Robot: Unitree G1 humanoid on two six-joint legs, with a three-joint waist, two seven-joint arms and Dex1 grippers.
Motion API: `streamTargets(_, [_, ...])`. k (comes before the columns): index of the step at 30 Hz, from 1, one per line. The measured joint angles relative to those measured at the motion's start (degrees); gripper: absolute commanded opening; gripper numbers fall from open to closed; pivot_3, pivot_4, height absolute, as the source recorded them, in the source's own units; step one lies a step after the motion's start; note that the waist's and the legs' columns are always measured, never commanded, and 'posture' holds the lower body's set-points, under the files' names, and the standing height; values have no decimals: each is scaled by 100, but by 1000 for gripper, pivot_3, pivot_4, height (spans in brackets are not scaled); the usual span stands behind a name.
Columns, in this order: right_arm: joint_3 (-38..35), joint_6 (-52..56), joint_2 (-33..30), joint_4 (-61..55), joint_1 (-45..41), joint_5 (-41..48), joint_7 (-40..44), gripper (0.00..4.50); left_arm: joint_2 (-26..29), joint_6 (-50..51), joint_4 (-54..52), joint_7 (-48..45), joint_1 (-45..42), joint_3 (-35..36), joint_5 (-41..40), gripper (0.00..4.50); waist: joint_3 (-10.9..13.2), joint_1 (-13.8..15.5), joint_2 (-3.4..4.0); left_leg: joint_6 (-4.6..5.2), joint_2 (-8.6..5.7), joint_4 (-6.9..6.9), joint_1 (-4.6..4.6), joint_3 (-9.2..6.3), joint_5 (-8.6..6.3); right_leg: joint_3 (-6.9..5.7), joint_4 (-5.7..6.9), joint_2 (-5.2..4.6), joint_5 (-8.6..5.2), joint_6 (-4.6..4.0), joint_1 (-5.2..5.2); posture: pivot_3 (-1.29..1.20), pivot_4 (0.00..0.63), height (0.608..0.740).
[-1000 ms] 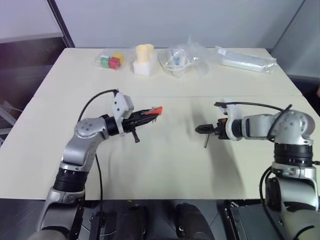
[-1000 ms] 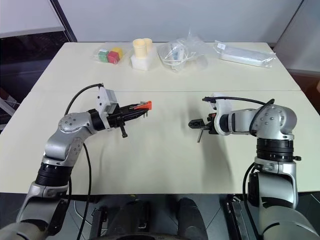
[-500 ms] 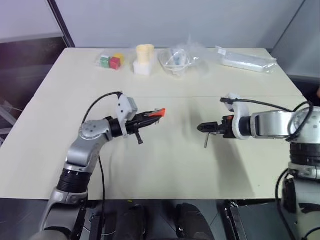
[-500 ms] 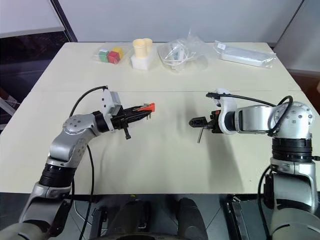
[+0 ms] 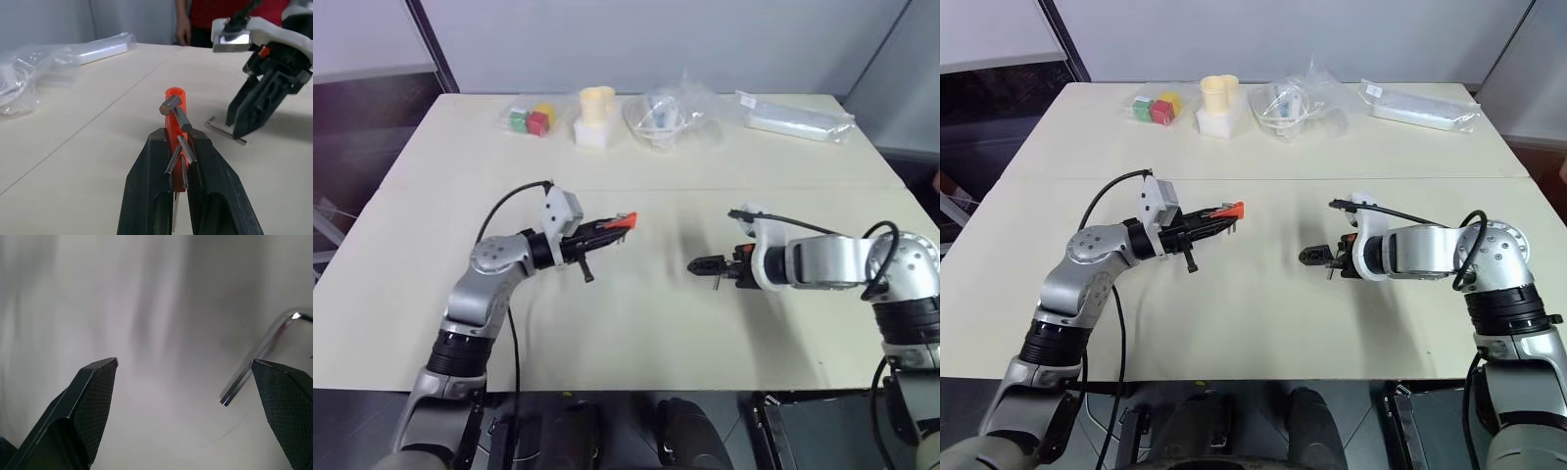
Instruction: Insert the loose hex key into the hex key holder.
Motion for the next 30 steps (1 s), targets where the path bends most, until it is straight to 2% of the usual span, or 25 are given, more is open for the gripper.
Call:
streamTargets(6, [301,-121,51,214,-186,-36,-79,4479,6,4,-7,114,11,4,-1,0,0,-8,0,3,3,-1,1,0,-2,0,-7,-1,0,0,4,0,150,740])
streamTargets(9, [368,-104,246,329,-355,-350,-32,4479,-6,8,-14,161,16,3,-2,0,-3,-26,-5,4,8,-1,8,0,-2,0,-11,0,1,0,11,0,150,740])
streamTargets(12, [376,-58,414,446,-469,-805,84,3584,-21,11,-31,240,23,4,-3,0,-9,-23,-12,5,9,-1,18,0,-3,0,-14,0,1,0,23,0,150,740])
streamTargets(16, [300,115,596,616,-567,-1512,288,1488,-61,26,-155,335,119,4,-7,0,-21,-35,-27,6,11,-2,24,0,-4,0,-16,0,1,0,28,0,150,740])
streamTargets(18, [221,240,678,687,-596,-1809,437,302,-65,33,-241,367,208,3,-12,0,-21,-40,-26,6,14,-3,25,0,-4,0,-16,1,1,0,28,0,150,740])
streamTargets(19, [145,287,731,716,-619,-1916,543,57,-67,48,-242,379,229,3,-14,0,-22,-40,-26,7,14,-4,26,0,-4,0,-17,2,1,0,28,0,150,740])
streamTargets(30, [-323,990,947,748,-712,-3234,1685,57,-106,116,-282,499,243,3,-14,0,-24,-14,-25,9,12,-3,26,-1,-6,-1,-25,-1,2,0,35,0,150,740])
